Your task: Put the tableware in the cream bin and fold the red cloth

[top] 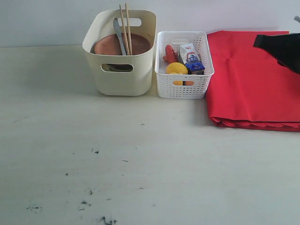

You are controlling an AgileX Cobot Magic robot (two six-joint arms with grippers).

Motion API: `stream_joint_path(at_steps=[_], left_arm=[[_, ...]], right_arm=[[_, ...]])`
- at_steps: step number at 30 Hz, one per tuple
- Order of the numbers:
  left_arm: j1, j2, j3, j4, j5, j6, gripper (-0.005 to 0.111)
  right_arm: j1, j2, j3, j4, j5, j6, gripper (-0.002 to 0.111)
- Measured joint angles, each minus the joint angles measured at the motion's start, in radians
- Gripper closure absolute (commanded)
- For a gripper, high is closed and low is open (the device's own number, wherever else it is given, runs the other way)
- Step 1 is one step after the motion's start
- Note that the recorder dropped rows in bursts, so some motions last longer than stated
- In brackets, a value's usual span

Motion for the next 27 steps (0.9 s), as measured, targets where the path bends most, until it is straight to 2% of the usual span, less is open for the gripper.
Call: stream_joint_path(at_steps=[5, 13, 15, 18, 24, 27], left_arm=[[0.0, -0.096, 0.004, -0.002, 0.0, 0.02, 0.104], [0.0, -0.135, 0.013, -0.002, 0.0, 0.063, 0.104], [0.024, -0.167, 0.035, 0.022, 0.0, 0.074, 0.104], [0.125, -0.257, 0.095, 0.049, 0.0, 0.077, 0.104], [0.452, -0.427, 0.132, 0.069, 0.088, 0.07, 0.104], [0.565, -0.466, 0.132, 0.087, 0.09, 0.07, 0.104]], right_arm=[[0.027, -0.041, 0.016, 0.005, 0.051, 0.029, 0.108], [0.027, -0.042, 0.016, 0.005, 0.055, 0.033, 0.108], [0.027, -0.042, 0.016, 0.005, 0.057, 0.033, 0.108], [0.027, -0.042, 0.016, 0.005, 0.057, 0.033, 0.108], [0.027, -0.042, 0.016, 0.005, 0.057, 0.033, 0.108], [0.027, -0.042, 0.016, 0.005, 0.057, 0.033, 0.108]])
